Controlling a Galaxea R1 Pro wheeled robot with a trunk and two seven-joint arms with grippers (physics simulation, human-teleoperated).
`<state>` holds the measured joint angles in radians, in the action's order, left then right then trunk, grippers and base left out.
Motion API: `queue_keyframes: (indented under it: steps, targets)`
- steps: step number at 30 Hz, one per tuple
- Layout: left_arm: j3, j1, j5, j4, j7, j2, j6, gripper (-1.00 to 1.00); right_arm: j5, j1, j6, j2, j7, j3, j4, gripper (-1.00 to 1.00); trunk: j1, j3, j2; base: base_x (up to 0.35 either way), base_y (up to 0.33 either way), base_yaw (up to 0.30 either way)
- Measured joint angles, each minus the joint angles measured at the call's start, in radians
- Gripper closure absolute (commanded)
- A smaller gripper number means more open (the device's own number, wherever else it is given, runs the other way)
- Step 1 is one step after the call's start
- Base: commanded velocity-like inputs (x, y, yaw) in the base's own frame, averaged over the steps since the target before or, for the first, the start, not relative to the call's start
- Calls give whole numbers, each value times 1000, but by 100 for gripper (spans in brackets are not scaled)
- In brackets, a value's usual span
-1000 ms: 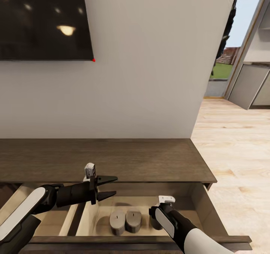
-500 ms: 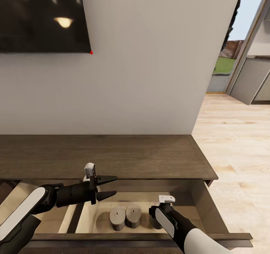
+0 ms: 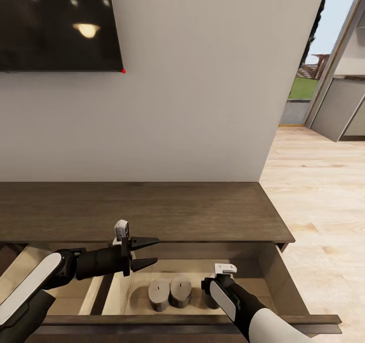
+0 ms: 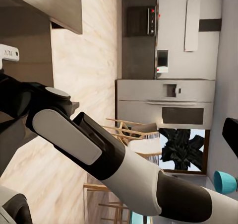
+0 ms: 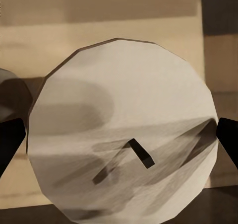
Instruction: Place each of the two pumpkins and all three candles from the living room inside a cabinet in the living room (use any cabinet), then make sure every cabinet is closed, and position the cauldron so it is next to a table in the living room.
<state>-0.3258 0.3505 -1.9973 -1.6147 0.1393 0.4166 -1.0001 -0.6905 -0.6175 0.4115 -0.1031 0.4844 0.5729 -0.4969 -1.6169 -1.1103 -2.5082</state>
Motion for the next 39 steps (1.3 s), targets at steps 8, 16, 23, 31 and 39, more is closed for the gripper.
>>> queue_keyframes:
  steps: [8,16,23,31,39]
  targets:
    - [1,0,0,0,0,1,0,-100,-1,0,0,0,-3,0,0,-100,0,0,0,0,0,0]
    - [1,0,0,0,0,2,0,-100,1,0,-4,1,-3,1,-6,-100,0,0,0,0,0,0]
    - [1,0,0,1,1,2,0,-100,2,0,-9,1,-3,2,-8,-100,0,0,0,0,0,0]
    - [1,0,-1,3,1,2,1,-100,2,-1,-9,1,-3,2,-8,-100,2,19,1,0,0,0]
    - [1,0,-1,12,1,1,3,-100,2,-1,-8,1,-3,2,-9,-100,6,50,3,0,0,0]
